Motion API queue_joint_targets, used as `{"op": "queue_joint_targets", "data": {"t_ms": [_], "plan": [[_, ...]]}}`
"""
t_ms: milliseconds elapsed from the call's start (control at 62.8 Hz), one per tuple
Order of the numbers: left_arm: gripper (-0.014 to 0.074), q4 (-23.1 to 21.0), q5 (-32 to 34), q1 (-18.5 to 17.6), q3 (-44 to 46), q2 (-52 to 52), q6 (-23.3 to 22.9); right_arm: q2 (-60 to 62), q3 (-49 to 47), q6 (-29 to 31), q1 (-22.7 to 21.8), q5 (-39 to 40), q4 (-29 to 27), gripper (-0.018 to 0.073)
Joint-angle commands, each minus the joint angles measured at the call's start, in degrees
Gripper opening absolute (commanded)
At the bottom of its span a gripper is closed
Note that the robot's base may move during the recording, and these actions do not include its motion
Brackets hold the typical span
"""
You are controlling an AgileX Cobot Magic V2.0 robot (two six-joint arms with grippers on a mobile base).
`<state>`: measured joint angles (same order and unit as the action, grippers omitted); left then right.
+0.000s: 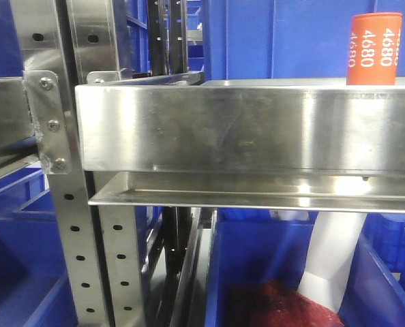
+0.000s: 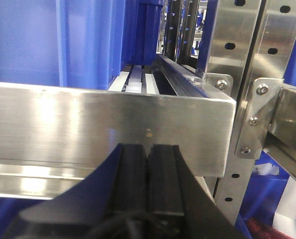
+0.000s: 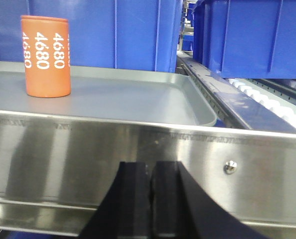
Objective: Grab orange capacitor from left shelf to right conveyor
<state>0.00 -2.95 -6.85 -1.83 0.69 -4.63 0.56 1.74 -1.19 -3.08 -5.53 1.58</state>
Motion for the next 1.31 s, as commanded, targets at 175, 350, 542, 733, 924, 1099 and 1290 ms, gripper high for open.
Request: {"op": "queue_joint_targets", "data": {"t_ms": [175, 350, 542, 733, 924, 1099, 1290], "plan": [[-0.0105, 0.0, 5.1, 0.1, 0.3, 1.1, 0.0, 1.2, 0.2, 0.3, -0.2, 5.2, 0.1, 0.0041], [-0.0105, 0.0, 5.1, 0.1, 0.3, 1.1, 0.0, 1.2, 0.2, 0.3, -0.2, 5.2, 0.1, 0.0041], [-0.0105, 0.0, 5.1, 0.1, 0.3, 1.1, 0.0, 1.2, 0.2, 0.3, -0.2, 5.2, 0.1, 0.0041], [-0.0105, 0.0, 5.1, 0.1, 0.3, 1.1, 0.0, 1.2, 0.2, 0.3, -0.2, 5.2, 0.1, 0.0041], [-0.0105, 0.0, 5.1, 0.1, 0.3, 1.1, 0.0, 1.2, 0.2, 0.2, -0.2, 6.4, 0.2, 0.0041], [-0.0105, 0.0, 5.1, 0.1, 0.3, 1.1, 0.0, 1.2, -2.7, -1.9, -0.2, 9.9, 0.0, 0.0041], [-0.0105, 0.0, 5.1, 0.1, 0.3, 1.1, 0.0, -0.7, -15.6, -2.9, 0.0, -0.3, 0.0, 0.0041]]}}
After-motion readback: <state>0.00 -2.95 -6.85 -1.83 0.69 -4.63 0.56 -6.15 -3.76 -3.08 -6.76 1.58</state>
